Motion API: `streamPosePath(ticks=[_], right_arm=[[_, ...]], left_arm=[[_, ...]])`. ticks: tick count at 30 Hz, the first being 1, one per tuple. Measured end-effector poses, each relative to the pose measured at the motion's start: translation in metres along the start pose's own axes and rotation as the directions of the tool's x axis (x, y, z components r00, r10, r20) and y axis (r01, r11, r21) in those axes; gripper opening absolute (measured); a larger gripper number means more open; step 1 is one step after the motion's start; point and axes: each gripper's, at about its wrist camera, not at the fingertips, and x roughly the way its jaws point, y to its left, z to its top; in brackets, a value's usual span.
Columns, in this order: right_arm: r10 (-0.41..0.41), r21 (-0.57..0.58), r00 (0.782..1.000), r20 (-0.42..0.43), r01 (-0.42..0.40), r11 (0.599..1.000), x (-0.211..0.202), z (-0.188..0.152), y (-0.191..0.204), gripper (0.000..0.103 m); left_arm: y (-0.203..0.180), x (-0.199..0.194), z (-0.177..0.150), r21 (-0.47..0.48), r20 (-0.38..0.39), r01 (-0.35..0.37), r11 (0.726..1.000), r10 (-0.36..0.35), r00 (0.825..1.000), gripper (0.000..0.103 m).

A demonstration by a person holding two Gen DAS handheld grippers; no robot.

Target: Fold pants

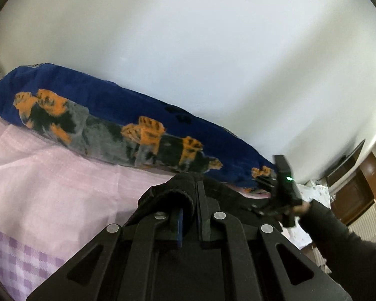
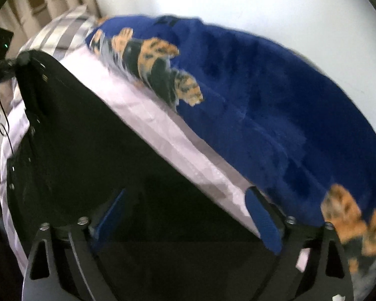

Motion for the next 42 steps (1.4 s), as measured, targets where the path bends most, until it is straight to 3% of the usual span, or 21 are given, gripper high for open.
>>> streamPosePath(ticks=[1, 5, 8, 11, 13, 16, 20, 23, 28, 36, 42], right_arm=[[0.027, -0.008, 0.999, -0.017, -0.027, 1.000, 0.004, 0.001, -0.004, 0.077], [0.086, -0.046, 0.990, -0.112, -0.092, 0.995, 0.017, -0.002, -0.020, 0.071], [0.109, -0.036, 0.981, -0.163, -0.116, 0.993, 0.020, -0.011, -0.032, 0.054], [0.081, -0.017, 0.981, -0.175, -0.085, 0.996, 0.018, -0.023, -0.045, 0.039], [0.047, 0.003, 0.987, -0.156, -0.047, 0.999, 0.012, -0.031, -0.049, 0.018], [-0.021, 0.019, 0.996, -0.090, 0.023, 1.000, -0.008, -0.038, -0.043, 0.011], [-0.158, 0.064, 0.987, 0.016, 0.157, 0.986, -0.048, -0.053, -0.021, 0.009], [-0.256, 0.098, 0.965, 0.063, 0.249, 0.964, -0.081, -0.072, 0.004, 0.008], [-0.316, 0.188, 0.943, 0.109, 0.292, 0.938, -0.123, -0.117, 0.049, 0.008], [-0.250, 0.376, 0.963, 0.099, 0.196, 0.905, -0.113, -0.194, 0.115, 0.007], [-0.219, 0.460, 0.973, 0.067, 0.165, 0.873, -0.088, -0.232, 0.130, 0.007]], left_arm=[[-0.001, -0.002, 0.000, 0.004, 0.001, -0.004, 1.000, 0.004, 1.000, 0.008], [0.001, -0.012, -0.001, 0.004, 0.003, -0.012, 1.000, 0.012, 1.000, 0.008], [0.004, -0.004, 0.000, -0.002, -0.004, -0.035, 0.999, 0.035, 0.999, 0.008], [0.007, -0.001, 0.002, -0.004, -0.005, -0.053, 0.999, 0.053, 0.999, 0.008], [0.007, 0.002, 0.003, 0.001, -0.009, -0.076, 0.997, 0.076, 0.997, 0.008], [0.009, 0.006, 0.002, 0.015, 0.000, -0.118, 0.993, 0.118, 0.993, 0.008], [0.010, 0.003, 0.001, 0.024, 0.011, -0.141, 0.990, 0.141, 0.990, 0.008], [0.001, -0.011, -0.005, 0.045, 0.018, -0.133, 0.990, 0.132, 0.991, 0.008], [-0.020, -0.042, -0.025, 0.071, 0.013, -0.102, 0.992, 0.102, 0.995, 0.008], [-0.043, -0.090, -0.102, 0.065, -0.073, -0.084, 0.994, 0.089, 0.993, 0.008], [-0.031, -0.090, -0.166, 0.068, -0.199, -0.160, 0.985, 0.171, 0.965, 0.009]])
